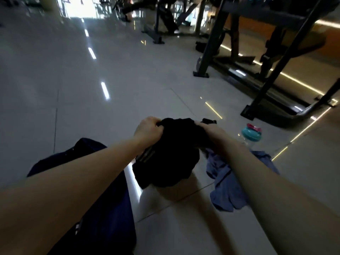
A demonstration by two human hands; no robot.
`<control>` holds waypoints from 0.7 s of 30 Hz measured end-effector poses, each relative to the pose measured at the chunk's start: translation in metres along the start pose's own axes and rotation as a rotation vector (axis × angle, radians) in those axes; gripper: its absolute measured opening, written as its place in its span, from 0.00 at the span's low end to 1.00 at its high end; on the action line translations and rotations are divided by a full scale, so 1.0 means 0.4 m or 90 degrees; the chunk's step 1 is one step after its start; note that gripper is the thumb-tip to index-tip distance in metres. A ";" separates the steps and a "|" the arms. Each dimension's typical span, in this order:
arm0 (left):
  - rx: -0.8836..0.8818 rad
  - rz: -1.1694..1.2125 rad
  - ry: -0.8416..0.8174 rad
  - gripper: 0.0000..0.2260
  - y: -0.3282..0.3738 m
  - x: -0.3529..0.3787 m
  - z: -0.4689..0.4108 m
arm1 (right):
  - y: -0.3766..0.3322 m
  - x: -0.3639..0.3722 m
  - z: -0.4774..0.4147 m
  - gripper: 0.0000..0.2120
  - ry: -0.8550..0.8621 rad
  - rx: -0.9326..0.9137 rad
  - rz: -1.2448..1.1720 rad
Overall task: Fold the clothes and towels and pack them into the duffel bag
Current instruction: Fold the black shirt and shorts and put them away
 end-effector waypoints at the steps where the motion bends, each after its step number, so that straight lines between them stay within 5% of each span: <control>1: -0.013 0.050 0.019 0.12 0.043 -0.042 -0.001 | -0.067 -0.016 0.035 0.11 0.012 -0.028 -0.005; 10: 0.013 0.158 0.189 0.11 0.382 -0.423 0.080 | -0.492 -0.193 0.384 0.12 0.119 -0.224 0.011; 14: 0.032 0.176 0.253 0.11 0.469 -0.540 0.138 | -0.561 -0.237 0.488 0.04 0.211 -0.286 -0.042; 16: 0.030 0.192 0.303 0.11 0.481 -0.584 0.156 | -0.569 -0.258 0.527 0.10 0.240 -0.302 -0.075; 21: 0.104 0.208 0.348 0.10 0.480 -0.637 0.191 | -0.540 -0.280 0.585 0.10 0.156 -0.277 -0.248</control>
Point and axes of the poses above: each hand's wrist, its own z-axis away from the middle knuckle, its own x-axis out of the palm, y = z × x, the point moved 4 cm from there along -z, towards the middle knuckle, and after that the axes turned 8 degrees about y, right-handed, at the moved point
